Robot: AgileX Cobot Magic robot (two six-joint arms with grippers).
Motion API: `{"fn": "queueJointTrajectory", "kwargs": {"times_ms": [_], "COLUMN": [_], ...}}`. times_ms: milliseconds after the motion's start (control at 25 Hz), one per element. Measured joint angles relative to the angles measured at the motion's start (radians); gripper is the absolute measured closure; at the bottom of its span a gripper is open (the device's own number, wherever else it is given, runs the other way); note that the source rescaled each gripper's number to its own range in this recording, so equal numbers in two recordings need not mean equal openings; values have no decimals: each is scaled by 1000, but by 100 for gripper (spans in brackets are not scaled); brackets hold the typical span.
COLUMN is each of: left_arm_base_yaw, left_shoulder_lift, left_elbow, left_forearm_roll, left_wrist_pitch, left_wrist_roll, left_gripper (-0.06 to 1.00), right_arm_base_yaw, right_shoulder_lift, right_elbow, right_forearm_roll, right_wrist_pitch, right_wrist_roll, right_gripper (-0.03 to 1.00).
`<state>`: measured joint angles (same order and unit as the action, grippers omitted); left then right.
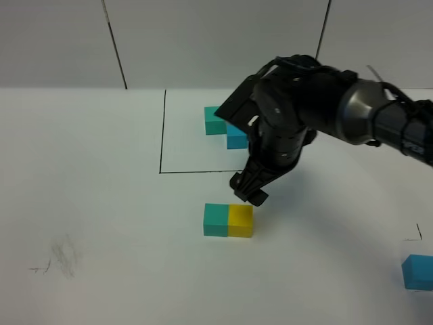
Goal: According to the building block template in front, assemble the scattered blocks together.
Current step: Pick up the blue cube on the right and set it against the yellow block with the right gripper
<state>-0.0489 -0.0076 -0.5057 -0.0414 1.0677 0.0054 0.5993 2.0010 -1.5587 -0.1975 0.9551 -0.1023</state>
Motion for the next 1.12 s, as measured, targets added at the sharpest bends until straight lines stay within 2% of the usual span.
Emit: {"fn": "queueJointTrajectory", "kwargs": {"times_ms": [240, 520, 760, 1120], "left_arm_base_yaw": [0, 0, 0, 0], "left_shoulder_lift": [0, 0, 0, 0], "left_elbow": [0, 0, 0, 0], "left_forearm_roll": [0, 0, 0, 0], "left_wrist_pitch": [0, 0, 0, 0], "left_wrist_roll": [0, 0, 0, 0], "left_gripper": [29, 29, 29, 29], "right_arm_base_yaw": [-142, -315, -412, -493], "right_shoulder_lift": [-231, -433, -449, -450], "right_elbow": [302, 621, 773, 906], "right_forearm_roll": [-44, -52, -48, -25], "right_wrist_pitch": [-66, -173, -280, -438], "right_wrist_roll": [249, 409, 475, 476], "right_gripper": [-3, -1, 0, 3]}}
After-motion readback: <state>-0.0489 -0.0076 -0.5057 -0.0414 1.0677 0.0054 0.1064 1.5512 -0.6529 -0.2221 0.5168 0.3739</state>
